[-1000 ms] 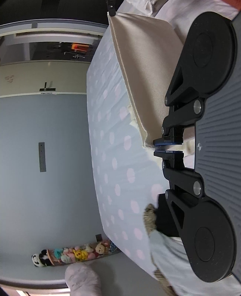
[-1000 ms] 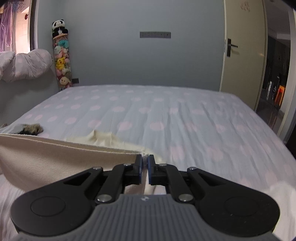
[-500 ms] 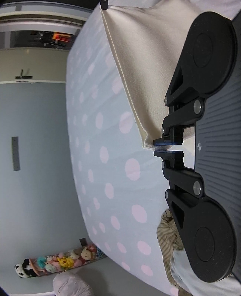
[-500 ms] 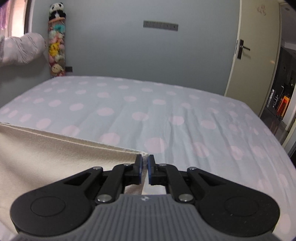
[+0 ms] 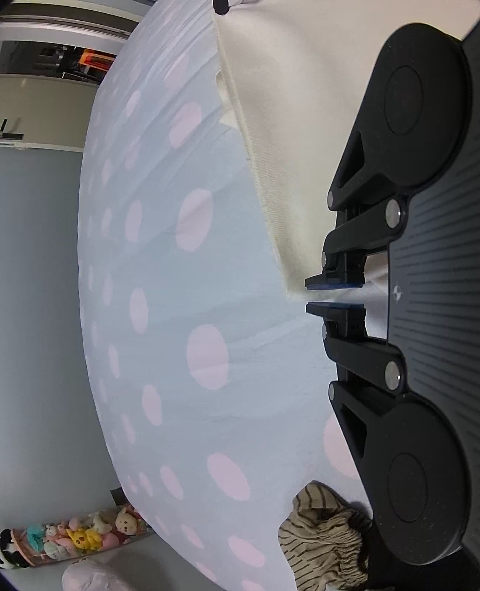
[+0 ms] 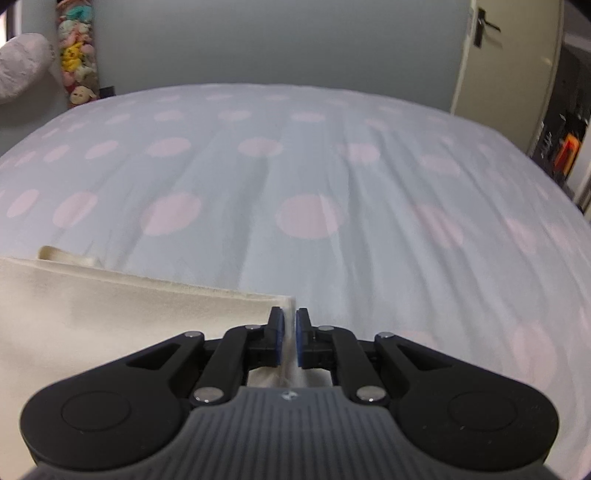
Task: Fold clothes
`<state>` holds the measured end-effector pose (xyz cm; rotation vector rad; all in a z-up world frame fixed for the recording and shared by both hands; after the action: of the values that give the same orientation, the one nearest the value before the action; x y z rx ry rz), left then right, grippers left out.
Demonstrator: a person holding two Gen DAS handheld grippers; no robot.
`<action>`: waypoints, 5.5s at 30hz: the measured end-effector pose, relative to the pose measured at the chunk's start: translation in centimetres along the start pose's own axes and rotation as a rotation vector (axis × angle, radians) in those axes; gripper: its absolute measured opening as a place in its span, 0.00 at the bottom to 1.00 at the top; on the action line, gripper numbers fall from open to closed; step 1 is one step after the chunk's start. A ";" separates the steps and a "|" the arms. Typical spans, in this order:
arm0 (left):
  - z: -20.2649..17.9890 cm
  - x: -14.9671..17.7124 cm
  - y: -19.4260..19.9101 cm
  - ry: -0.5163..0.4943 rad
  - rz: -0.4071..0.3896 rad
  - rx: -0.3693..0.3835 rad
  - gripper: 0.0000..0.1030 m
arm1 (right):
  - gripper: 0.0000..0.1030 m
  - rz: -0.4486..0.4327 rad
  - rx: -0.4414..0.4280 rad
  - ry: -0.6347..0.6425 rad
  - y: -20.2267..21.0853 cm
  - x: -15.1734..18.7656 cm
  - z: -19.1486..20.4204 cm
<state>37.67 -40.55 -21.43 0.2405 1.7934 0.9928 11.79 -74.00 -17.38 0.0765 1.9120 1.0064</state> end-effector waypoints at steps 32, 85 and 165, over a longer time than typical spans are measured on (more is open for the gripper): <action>-4.5 15.6 10.6 0.603 -0.200 0.194 0.66 | 0.69 0.143 -0.184 -0.477 11.1 17.5 -6.9; -12.6 21.2 24.9 0.485 -0.125 0.172 0.08 | 0.17 0.325 -0.319 -0.455 27.0 25.7 -7.9; -6.0 26.3 20.6 0.330 -0.016 0.103 0.82 | 0.22 0.429 -0.099 -0.285 17.5 23.7 -4.9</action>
<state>15.02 -15.37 -23.75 0.1309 2.1461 0.9721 -11.01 -55.09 -21.33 0.5621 1.6127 1.2945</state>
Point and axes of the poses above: each gripper's, at about its wrist camera, not at the fingertips, and y roughly against the way its jaws point, z to its left, x to its underside, the point moved 8 cm from there along -y, roughly the way its jaws point, and after that the axes turned 15 degrees about x, right-handed, at the moved point
